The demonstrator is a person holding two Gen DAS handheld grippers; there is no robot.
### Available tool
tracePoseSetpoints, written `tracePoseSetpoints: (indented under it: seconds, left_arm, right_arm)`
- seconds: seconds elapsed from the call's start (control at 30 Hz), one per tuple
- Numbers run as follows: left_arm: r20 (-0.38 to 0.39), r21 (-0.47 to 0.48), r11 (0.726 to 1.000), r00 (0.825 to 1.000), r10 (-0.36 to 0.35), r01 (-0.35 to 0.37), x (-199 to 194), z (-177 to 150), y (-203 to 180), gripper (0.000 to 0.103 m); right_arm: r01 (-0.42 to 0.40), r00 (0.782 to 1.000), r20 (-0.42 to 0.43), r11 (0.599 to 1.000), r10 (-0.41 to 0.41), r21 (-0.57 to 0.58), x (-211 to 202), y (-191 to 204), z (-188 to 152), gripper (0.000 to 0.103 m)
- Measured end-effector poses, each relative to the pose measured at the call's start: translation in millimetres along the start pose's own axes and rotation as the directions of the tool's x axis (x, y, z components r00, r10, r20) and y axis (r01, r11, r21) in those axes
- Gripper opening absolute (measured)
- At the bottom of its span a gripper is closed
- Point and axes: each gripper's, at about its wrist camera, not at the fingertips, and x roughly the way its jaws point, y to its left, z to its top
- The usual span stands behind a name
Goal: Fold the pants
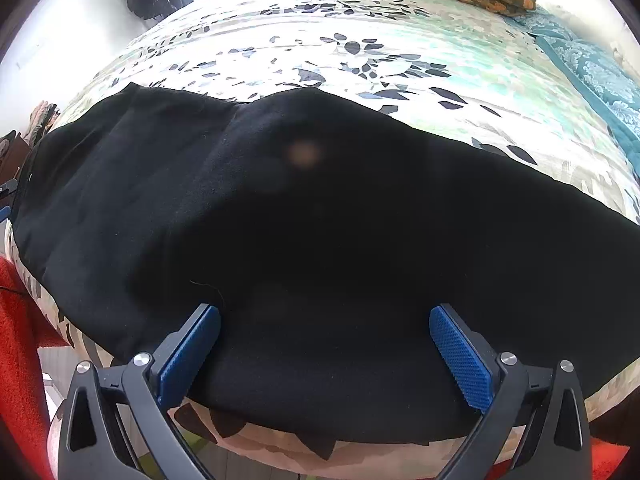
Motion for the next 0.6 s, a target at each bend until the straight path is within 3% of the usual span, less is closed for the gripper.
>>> tracePoseSetpoints:
  seconds: [0.1, 0.17, 0.23, 0.3, 0.37, 0.43, 0.53, 0.57, 0.6]
  left_arm:
    - [0.075, -0.139, 0.989, 0.996, -0.048, 0.058, -13, 15, 43, 0.09]
    - [0.098, -0.246, 0.962, 0.99, -0.099, 0.12, -16, 21, 80, 0.091]
    - [0.073, -0.308, 0.939, 0.988, -0.135, 0.151, -12, 21, 103, 0.091]
    - [0.05, -0.328, 0.931, 0.987, -0.15, 0.158, -6, 16, 110, 0.09]
    - [0.036, -0.297, 0.944, 0.99, -0.136, 0.141, -2, 12, 104, 0.089]
    - [0.022, -0.262, 0.958, 0.993, -0.113, 0.115, 2, 10, 98, 0.081]
    - [0.009, -0.273, 0.957, 0.995, -0.099, 0.098, 12, 11, 98, 0.066]
    - [0.007, -0.28, 0.955, 0.995, -0.097, 0.095, 15, 11, 98, 0.055]
    - [0.006, -0.282, 0.954, 0.994, -0.105, 0.103, 17, 11, 99, 0.036]
  right_arm:
    - [-0.021, 1.0, 0.011, 0.999, 0.021, 0.05, -12, -4, 7, 0.103]
    - [-0.071, 0.992, 0.116, 0.99, 0.056, 0.124, -32, -11, 10, 0.103]
    - [-0.1, 0.978, 0.196, 0.982, 0.068, 0.157, -48, -15, 14, 0.103]
    - [-0.09, 0.971, 0.234, 0.983, 0.05, 0.163, -55, -15, 16, 0.103]
    - [-0.087, 0.973, 0.224, 0.982, 0.047, 0.17, -51, -13, 18, 0.103]
    - [-0.105, 0.979, 0.192, 0.977, 0.069, 0.185, -42, -10, 19, 0.103]
    - [-0.135, 0.98, 0.17, 0.974, 0.104, 0.182, -36, -3, 20, 0.103]
    - [-0.137, 0.979, 0.173, 0.977, 0.108, 0.166, -36, 2, 20, 0.103]
    - [-0.134, 0.978, 0.178, 0.98, 0.107, 0.147, -38, 4, 22, 0.103]
